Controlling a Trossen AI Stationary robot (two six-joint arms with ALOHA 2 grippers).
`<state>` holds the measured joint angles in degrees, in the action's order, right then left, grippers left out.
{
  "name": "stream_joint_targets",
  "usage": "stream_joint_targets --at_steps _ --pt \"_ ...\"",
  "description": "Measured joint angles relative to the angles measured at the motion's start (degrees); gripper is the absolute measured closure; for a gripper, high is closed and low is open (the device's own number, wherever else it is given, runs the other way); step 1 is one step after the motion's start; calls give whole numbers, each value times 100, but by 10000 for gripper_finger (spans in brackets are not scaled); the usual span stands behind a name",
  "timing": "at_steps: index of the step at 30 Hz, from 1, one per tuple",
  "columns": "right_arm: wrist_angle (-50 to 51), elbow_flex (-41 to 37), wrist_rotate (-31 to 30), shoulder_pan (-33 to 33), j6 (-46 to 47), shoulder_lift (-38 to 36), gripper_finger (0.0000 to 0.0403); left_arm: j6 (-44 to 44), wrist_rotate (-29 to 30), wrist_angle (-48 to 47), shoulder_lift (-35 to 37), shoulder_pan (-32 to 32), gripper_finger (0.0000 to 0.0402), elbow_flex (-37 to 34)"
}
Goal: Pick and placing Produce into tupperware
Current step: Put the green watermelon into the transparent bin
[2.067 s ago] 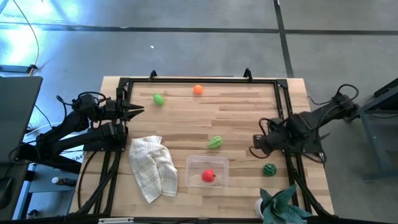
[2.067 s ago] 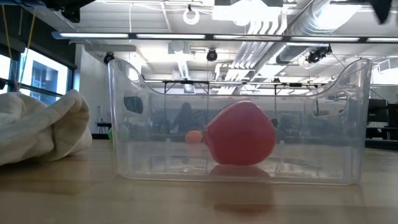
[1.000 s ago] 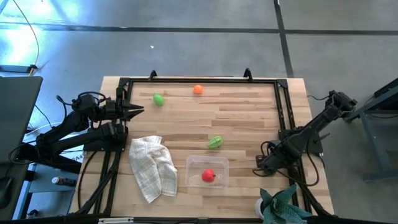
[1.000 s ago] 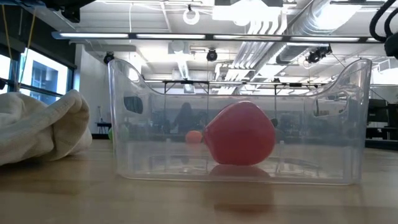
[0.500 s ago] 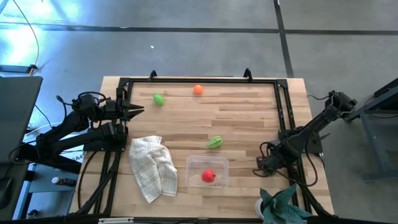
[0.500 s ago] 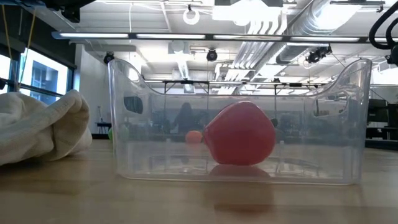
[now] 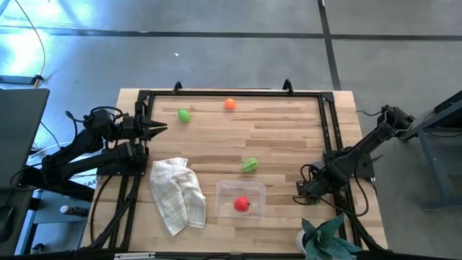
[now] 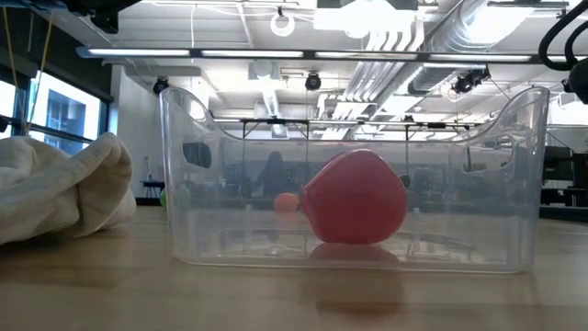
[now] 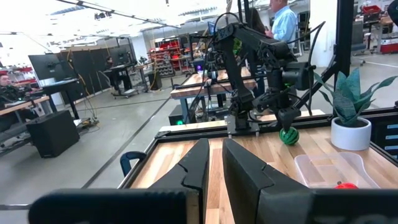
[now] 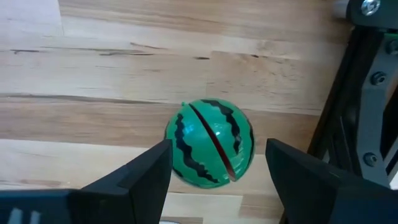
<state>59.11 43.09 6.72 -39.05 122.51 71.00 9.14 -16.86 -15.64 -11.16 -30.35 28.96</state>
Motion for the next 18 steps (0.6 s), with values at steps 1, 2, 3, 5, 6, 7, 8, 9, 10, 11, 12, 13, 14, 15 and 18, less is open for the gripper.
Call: stream_joint_targets --at_steps 1,2,3,5,6,7,8,9,10,11,12,13,14,15,18 --pt "-26 0 1 0 -1 24 149 1 1 -1 1 0 364 -1" --pt "-52 0 2 0 -4 62 144 1 -1 -1 -1 0 364 -1" --pt "-78 0 7 -4 -21 107 138 1 0 -1 0 0 364 0" --pt "-135 0 94 -9 -52 229 125 1 2 -1 1 0 364 -1" --pt "-159 0 173 -9 -56 303 118 1 1 0 1 -2 364 -1" --pt "-183 0 287 -9 -49 382 111 1 -1 -1 0 0 364 -1" --pt "-188 0 389 -10 -45 449 106 1 2 -2 1 -2 364 -1" --pt "-215 0 474 -13 -45 520 102 1 -1 0 1 0 364 -1" --pt "-280 0 516 -13 -43 586 98 1 2 0 1 0 364 0" --pt "-355 0 524 -13 -47 641 96 0 0 -2 0 0 364 -1" --pt "-443 0 509 -13 -58 690 94 1 -1 0 1 0 364 -1" --pt "-537 0 474 -13 -79 746 94 1 -1 -1 0 0 364 -1" --pt "-618 0 432 -13 -107 801 93 1 0 -1 1 0 364 -1" --pt "-661 0 431 -13 -96 853 93 1 1 0 0 0 364 -1" --pt "-684 0 462 -13 45 1021 93 1 0 0 0 -1 364 0"
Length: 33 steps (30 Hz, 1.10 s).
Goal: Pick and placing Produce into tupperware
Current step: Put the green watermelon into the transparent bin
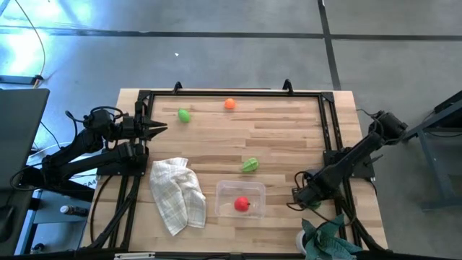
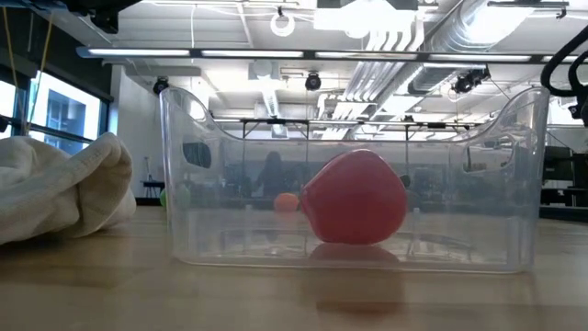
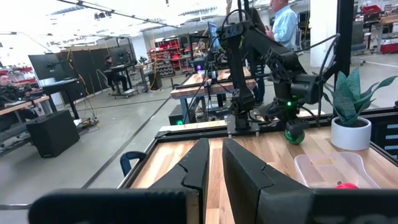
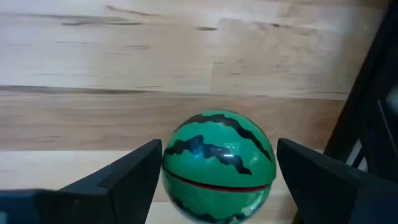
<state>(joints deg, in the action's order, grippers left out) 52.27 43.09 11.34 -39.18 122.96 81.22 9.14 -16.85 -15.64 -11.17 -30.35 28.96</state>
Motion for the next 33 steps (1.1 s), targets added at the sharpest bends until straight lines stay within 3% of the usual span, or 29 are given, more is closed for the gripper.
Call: stream_joint_targets --at_steps 26,33 --pt "-683 0 279 -96 753 399 93 0 1 -1 -1 1 364 -1" --pt "-1418 -339 268 -225 992 401 93 0 0 0 0 1 364 -1"
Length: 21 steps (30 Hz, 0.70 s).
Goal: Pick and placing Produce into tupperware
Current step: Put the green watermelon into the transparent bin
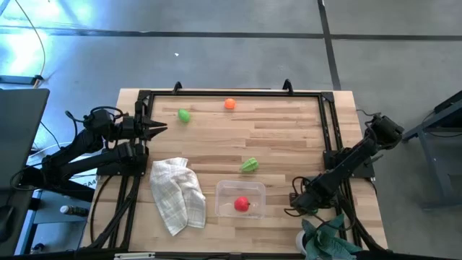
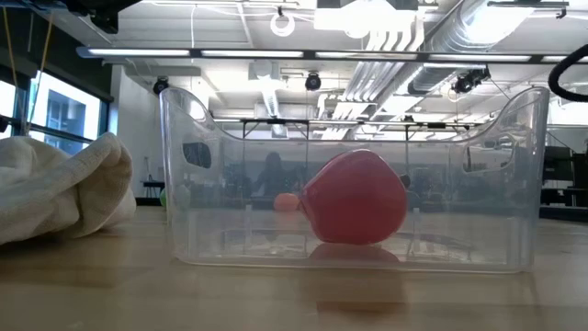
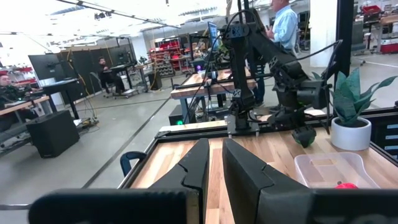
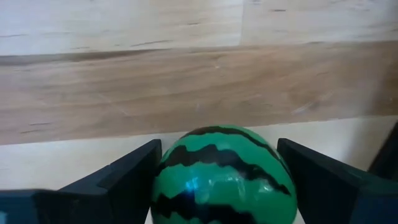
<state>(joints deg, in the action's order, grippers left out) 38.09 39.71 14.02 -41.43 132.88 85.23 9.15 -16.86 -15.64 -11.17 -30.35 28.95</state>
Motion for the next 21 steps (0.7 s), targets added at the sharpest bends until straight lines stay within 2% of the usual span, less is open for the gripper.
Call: stream_joint_targets --at_steps 14,21 --pt "-166 -57 -145 0 -91 0 94 0 -1 -2 1 0 364 0" --pt "-247 -57 -193 4 -167 0 115 0 -1 0 1 0 364 0"
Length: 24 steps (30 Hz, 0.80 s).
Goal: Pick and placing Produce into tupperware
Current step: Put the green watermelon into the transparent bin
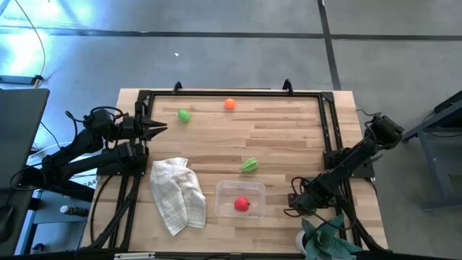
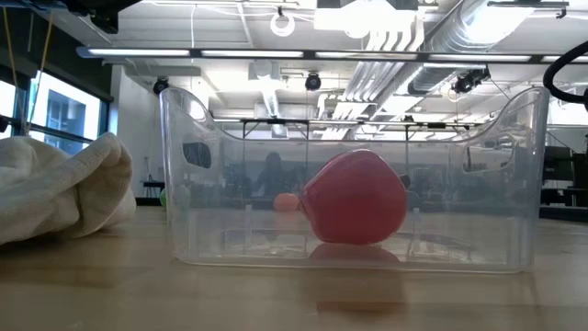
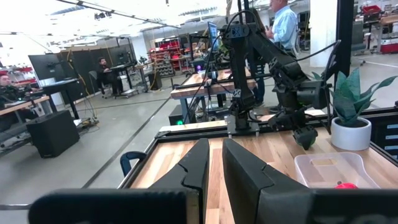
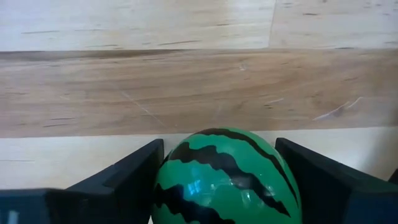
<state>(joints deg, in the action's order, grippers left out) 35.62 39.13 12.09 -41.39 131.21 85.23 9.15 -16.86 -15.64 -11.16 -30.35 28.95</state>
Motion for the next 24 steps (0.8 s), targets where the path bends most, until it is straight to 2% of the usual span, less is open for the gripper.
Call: stream_joint_targets --at_steps 24 --pt "-44 4 -206 -2 -126 -7 125 0 2 0 -1 0 364 1"
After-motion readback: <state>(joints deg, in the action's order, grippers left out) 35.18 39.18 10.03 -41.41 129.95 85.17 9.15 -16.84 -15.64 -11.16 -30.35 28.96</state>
